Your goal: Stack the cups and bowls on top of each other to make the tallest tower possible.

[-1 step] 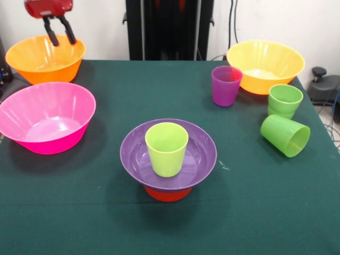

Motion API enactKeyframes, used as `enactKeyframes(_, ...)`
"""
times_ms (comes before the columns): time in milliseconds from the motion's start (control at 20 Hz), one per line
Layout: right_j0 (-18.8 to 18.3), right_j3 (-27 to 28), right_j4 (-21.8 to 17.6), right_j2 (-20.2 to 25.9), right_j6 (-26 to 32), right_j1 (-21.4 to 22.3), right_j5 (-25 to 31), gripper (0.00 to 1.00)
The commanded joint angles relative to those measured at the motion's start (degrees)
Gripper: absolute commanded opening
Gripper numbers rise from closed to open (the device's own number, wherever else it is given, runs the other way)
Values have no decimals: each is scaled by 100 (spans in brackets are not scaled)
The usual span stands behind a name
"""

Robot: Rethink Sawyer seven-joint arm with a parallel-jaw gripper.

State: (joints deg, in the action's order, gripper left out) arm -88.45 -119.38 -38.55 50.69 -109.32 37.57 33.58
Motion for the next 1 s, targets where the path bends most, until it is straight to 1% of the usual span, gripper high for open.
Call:
enactKeyframes(50,619,785,-940,-196,1139,-1153,-493,100)
enactKeyframes(150,649,1005,-1148,-226,1213,-1423,-634,100)
enactKeyframes(250,618,1099,-1202,-197,1288,-1512,-566,100)
enactKeyframes(450,438,1108,-1056,-12,1570,-1494,-158,100)
enactKeyframes(750,407,1286,-1101,26,1716,-1767,-55,100)
enactKeyframes(1000,465,1166,-942,128,1544,-1503,87,100)
